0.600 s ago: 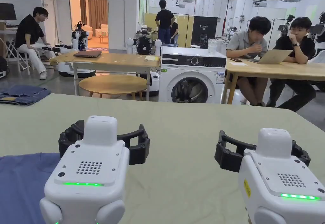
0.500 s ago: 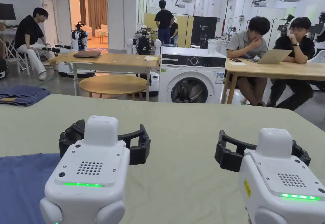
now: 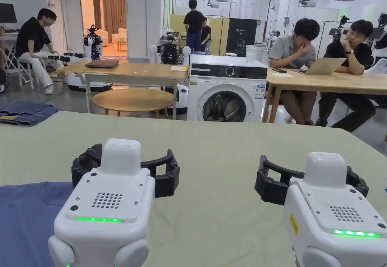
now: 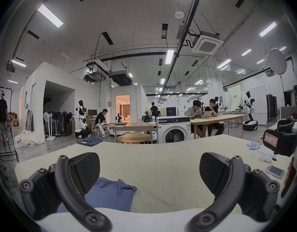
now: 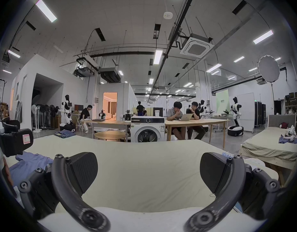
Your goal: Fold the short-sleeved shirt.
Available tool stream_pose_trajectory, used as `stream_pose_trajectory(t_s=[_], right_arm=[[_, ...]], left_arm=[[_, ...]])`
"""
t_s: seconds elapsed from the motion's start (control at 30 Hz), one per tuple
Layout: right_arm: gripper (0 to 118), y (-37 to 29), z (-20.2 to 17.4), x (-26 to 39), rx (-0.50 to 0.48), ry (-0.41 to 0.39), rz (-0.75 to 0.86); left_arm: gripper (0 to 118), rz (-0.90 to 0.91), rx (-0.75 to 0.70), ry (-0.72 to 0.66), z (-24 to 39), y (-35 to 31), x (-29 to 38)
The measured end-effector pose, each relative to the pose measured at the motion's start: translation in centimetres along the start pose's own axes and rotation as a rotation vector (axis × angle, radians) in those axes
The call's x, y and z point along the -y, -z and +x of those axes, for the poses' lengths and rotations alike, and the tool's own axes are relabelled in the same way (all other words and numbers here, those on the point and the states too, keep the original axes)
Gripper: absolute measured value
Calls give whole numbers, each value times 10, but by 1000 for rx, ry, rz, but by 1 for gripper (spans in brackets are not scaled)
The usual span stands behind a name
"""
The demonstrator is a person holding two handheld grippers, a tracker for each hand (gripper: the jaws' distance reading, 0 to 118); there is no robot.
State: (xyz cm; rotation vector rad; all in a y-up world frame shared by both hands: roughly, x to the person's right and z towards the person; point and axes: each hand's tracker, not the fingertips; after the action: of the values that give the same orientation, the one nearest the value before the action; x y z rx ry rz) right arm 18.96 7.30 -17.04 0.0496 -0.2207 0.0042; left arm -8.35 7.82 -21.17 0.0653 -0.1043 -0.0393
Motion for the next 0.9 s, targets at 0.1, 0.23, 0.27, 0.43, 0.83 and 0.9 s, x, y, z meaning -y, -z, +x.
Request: stream_pose_trajectory(t_s=[0.1,0.23,0.27,0.43,0.83,0.9], right_arm=[[118,0,0,0,-5,-3,-2],[118,-1,0,1,-4,-6,1],[118,-1,0,1,-5,-3,1],[118,-2,0,3,-1,4,-6],[118,-3,2,7,9,6,-20],[118,-5,3,7,20,11,-5]], left_arm=[[116,-3,-1,3,0,-1,0],[116,-4,-2,-2,-2,-1,1],[116,-4,-1,-5,-2,-1,1],[116,-6,4,-6,-1,-3,3],[118,-23,33,-56,-3,-2,5],[118,-29,37,-60,-3,-3,5]])
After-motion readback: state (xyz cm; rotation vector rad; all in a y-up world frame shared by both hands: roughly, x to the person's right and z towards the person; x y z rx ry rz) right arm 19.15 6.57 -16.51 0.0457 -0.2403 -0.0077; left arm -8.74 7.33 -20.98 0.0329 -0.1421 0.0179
